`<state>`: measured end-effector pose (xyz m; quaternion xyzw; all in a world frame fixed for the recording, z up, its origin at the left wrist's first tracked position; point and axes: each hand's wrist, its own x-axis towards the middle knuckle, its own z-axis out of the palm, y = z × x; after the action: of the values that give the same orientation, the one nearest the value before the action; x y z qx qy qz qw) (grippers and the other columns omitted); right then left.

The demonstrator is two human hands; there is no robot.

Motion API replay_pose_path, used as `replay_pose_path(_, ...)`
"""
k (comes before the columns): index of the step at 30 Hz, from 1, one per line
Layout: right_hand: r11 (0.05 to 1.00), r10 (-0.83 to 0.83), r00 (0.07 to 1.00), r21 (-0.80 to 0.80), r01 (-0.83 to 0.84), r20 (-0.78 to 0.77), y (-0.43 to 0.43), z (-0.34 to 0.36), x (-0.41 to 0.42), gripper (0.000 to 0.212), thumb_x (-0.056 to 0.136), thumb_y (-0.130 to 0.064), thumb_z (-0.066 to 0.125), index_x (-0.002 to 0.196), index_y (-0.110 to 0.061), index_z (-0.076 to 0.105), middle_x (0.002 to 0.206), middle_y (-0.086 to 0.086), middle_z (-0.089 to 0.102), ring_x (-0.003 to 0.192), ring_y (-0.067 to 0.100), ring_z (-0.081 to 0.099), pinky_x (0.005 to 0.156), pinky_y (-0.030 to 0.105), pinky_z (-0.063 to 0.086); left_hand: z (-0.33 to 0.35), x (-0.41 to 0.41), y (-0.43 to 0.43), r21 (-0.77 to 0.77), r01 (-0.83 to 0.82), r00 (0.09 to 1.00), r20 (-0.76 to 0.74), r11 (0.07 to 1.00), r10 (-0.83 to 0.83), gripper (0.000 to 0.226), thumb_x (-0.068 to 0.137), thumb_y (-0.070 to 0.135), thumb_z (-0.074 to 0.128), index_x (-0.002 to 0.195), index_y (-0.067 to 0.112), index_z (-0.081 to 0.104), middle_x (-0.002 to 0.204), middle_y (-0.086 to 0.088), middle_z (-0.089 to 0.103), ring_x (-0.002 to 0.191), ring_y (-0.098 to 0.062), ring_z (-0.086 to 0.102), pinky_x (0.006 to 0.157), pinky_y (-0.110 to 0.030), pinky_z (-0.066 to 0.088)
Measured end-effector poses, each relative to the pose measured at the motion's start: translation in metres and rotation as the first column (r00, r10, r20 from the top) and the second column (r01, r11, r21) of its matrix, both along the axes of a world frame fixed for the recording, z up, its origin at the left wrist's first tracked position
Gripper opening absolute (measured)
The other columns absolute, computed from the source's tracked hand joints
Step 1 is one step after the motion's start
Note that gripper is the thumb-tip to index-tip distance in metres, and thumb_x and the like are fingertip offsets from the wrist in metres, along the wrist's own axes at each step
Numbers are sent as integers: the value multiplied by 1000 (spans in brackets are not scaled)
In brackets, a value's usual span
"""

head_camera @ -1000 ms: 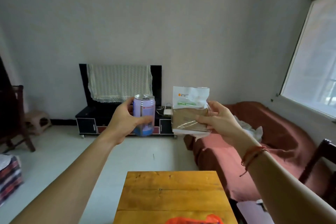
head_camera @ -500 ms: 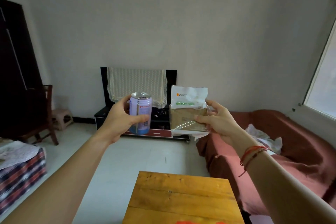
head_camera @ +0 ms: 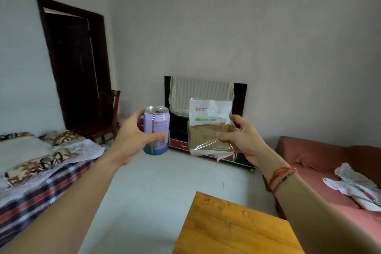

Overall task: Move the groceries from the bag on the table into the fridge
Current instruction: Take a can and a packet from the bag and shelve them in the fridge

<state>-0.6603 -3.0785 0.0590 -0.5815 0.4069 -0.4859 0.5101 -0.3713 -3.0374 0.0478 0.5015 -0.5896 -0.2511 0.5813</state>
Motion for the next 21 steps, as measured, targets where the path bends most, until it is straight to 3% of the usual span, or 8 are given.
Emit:
replay_pose_path(3, 998, 65, 998, 6, -65, -5, -3, 0, 49, 55, 80, 14, 74, 111, -28, 58, 92, 11, 76, 71, 21, 71, 68, 33, 59, 0, 39, 22, 4, -68, 998, -12, 998, 68, 63, 66, 0, 86, 119, 22, 58, 107, 2, 70, 97, -14, 69, 76, -27, 59)
replay_pose_path(6, 989, 142, 990, 28, -142, 10, -4, -5, 103, 54, 79, 12, 76, 118, -22, 60, 96, 15, 74, 82, 28, 69, 75, 38, 58, 0, 85, 46, 29, -139, 990, -12, 990, 139, 67, 66, 2, 87, 122, 23, 57, 108, 3, 71, 100, -15, 69, 81, -34, 59)
replay_pose_path(10, 965, 261, 965, 48, -259, -29, -3, -18, 173, 60, 76, 6, 80, 128, -18, 60, 96, 21, 70, 82, 29, 64, 73, 45, 46, -2, 137, 84, 49, -263, 964, -36, 963, 265, 65, 67, -1, 85, 122, 21, 57, 108, 1, 70, 99, -18, 69, 82, -38, 59)
replay_pose_path(14, 925, 378, 924, 47, -376, -58, 3, -29, 240, 59, 78, 1, 81, 128, -21, 59, 103, 12, 73, 77, 21, 70, 74, 41, 56, -10, 184, 124, 90, -390, 917, -52, 916, 395, 61, 66, -5, 85, 113, 24, 61, 104, -1, 73, 97, -23, 71, 82, -42, 60)
replay_pose_path(17, 875, 484, 873, 50, -481, -65, 6, -31, 283, 59, 79, -1, 82, 128, -23, 58, 107, 12, 73, 80, 20, 72, 77, 43, 60, -14, 206, 151, 111, -483, 870, -47, 868, 490, 60, 67, -5, 84, 113, 24, 61, 106, -2, 73, 96, -21, 72, 80, -39, 60)
replay_pose_path(19, 836, 549, 833, 49, -547, -69, 7, -32, 310, 58, 79, 1, 81, 127, -22, 59, 100, 11, 71, 80, 20, 70, 80, 46, 60, -14, 214, 170, 123, -540, 835, -51, 833, 549, 58, 68, -5, 83, 116, 20, 60, 105, -2, 73, 92, -18, 72, 73, -30, 60)
replay_pose_path(21, 784, 621, 780, 49, -619, -77, 8, -32, 335, 56, 79, 2, 81, 127, -20, 60, 91, 6, 68, 75, 18, 68, 71, 40, 59, -15, 219, 187, 127, -600, 791, -59, 790, 610, 58, 70, -7, 81, 118, 17, 60, 104, -1, 73, 89, -15, 73, 68, -24, 59)
